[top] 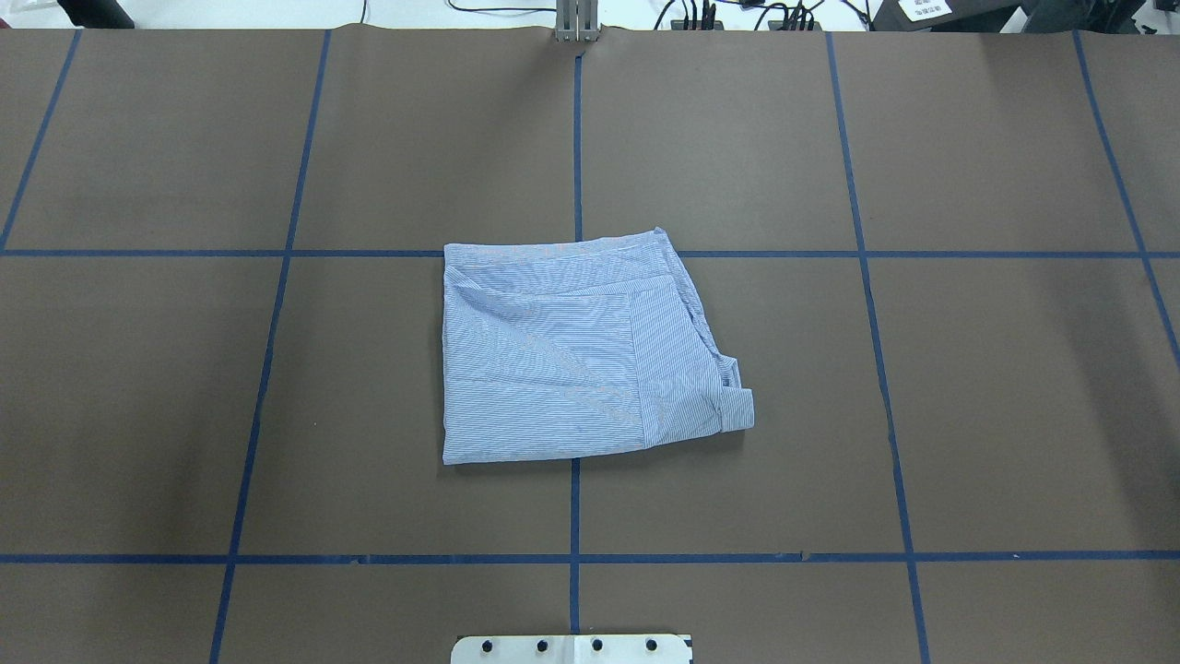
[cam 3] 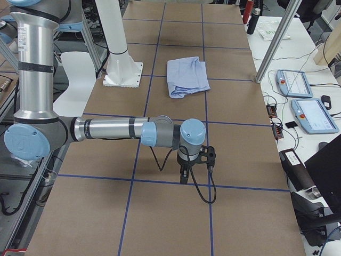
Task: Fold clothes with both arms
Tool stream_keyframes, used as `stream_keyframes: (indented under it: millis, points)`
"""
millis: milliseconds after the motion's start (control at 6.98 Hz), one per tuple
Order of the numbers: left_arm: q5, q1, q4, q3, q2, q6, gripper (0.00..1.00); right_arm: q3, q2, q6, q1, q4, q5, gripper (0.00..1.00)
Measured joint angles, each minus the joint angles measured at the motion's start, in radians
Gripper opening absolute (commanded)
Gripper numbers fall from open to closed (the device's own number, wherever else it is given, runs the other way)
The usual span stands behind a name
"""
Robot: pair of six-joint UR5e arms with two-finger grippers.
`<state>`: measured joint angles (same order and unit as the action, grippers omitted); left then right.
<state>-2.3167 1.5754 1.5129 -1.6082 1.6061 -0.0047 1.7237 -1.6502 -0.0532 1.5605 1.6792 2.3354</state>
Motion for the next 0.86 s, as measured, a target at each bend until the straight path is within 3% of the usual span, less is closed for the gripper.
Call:
stream_keyframes:
  millis: [859]
  points:
    - [-0.001,0.000,0.001,-0.002,0.001,-0.001,0.99,-0.012,0.000,-0.021,-0.003,-0.066,-0.001,1.00]
